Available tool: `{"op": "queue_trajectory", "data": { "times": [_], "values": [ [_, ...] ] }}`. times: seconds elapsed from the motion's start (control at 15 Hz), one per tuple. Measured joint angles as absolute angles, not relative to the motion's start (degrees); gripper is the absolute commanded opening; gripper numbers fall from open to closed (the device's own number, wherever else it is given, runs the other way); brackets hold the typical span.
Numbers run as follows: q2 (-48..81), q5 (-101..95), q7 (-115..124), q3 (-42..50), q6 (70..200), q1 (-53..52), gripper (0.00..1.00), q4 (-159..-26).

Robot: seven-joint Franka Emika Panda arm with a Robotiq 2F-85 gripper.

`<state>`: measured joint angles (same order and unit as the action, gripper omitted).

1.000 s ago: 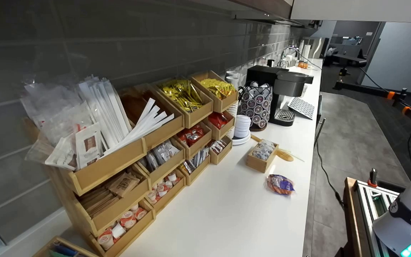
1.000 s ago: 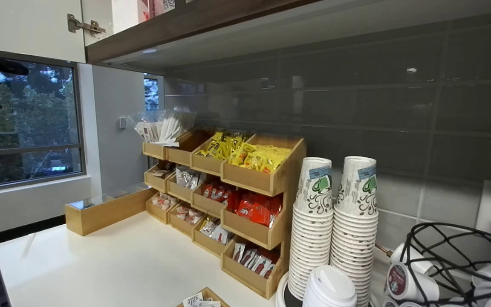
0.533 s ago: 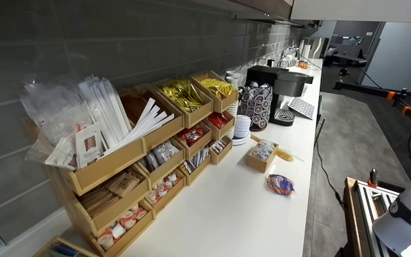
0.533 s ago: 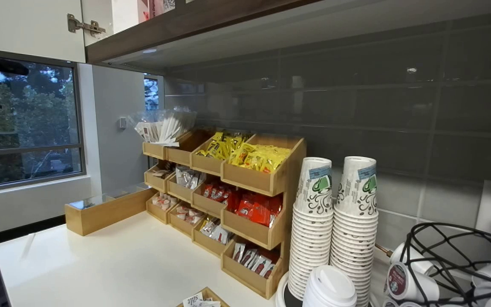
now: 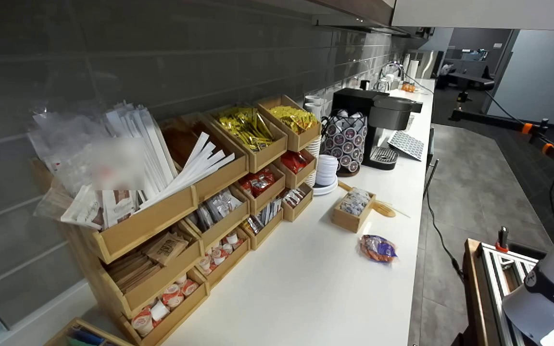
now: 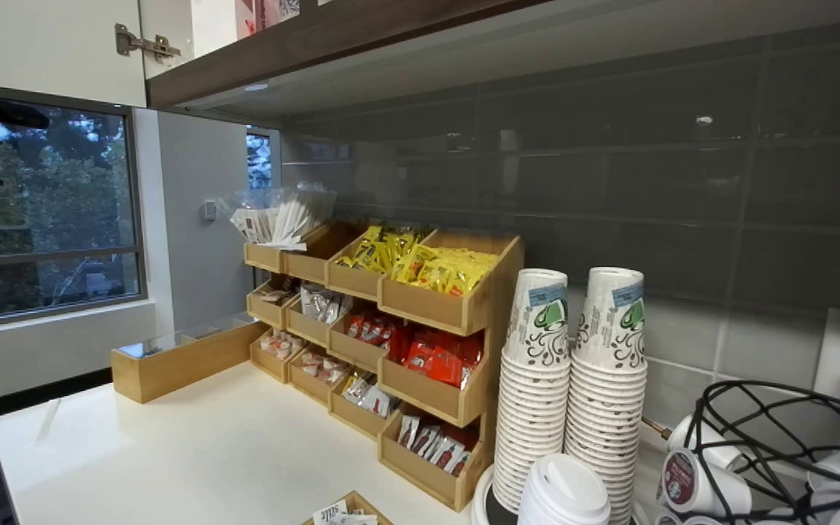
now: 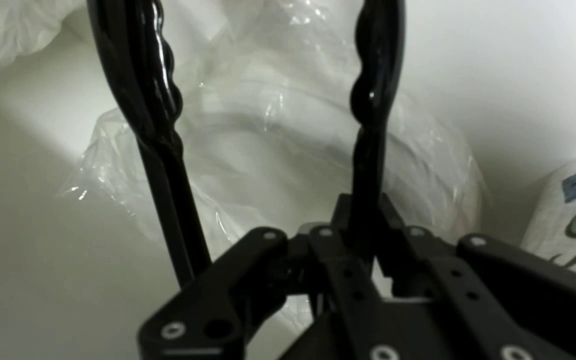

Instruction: Put the black tongs in the upper cabinet.

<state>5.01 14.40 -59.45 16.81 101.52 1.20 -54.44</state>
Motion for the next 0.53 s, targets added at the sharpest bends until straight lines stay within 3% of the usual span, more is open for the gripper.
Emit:
{"op": "queue_trajectory", "data": {
  "times": [0.07, 0.13, 0.27, 0.53],
  "values": [
    [5.2, 14.4, -59.8, 16.8, 101.1, 1.2, 0.03, -54.0],
    [5.5, 14.4, -60.1, 16.8, 100.8, 1.2, 0.39, -53.6],
    [6.0, 14.4, -60.4, 16.7, 100.7, 1.2, 0.46, -52.9],
    [6.8, 14.4, -60.4, 16.7, 100.7, 1.3, 0.77, -51.5]
  ]
}}
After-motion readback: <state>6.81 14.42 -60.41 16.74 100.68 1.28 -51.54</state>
